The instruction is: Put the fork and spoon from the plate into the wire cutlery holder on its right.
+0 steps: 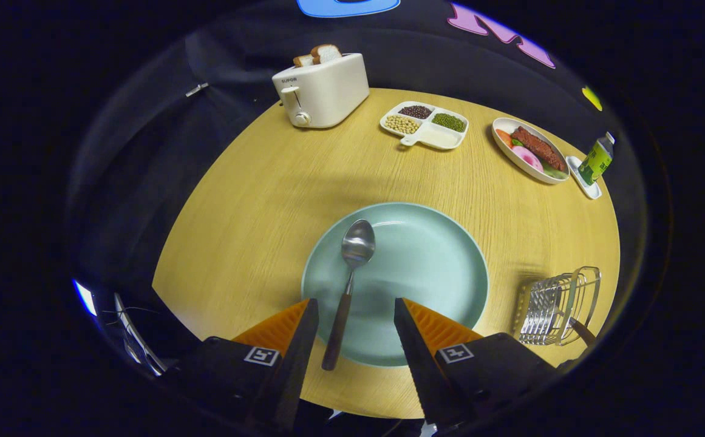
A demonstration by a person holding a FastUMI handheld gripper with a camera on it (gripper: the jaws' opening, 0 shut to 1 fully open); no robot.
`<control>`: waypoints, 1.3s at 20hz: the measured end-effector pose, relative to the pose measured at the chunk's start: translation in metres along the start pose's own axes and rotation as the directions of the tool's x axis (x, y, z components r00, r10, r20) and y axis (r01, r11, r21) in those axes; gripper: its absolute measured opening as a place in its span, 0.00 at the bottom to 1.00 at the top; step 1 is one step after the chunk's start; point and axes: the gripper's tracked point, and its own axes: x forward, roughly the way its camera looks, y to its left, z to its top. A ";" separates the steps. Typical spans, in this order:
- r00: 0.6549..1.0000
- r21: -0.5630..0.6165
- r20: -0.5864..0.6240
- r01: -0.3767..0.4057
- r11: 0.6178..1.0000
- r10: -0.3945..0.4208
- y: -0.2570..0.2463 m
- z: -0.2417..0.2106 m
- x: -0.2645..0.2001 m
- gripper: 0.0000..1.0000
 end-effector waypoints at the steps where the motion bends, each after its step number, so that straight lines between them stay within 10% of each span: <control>1: 1.000 -0.008 -0.012 0.008 1.000 -0.008 0.001 -0.003 0.007 0.80; 8: 0.996 -0.028 -0.070 0.048 0.998 -0.050 0.005 -0.016 0.040 0.69; 13: 0.986 -0.053 -0.117 0.112 0.992 -0.118 -0.014 -0.018 0.048 0.13; 26: 0.986 0.028 -0.166 0.009 1.000 -0.004 -0.069 -0.018 -0.029 0.08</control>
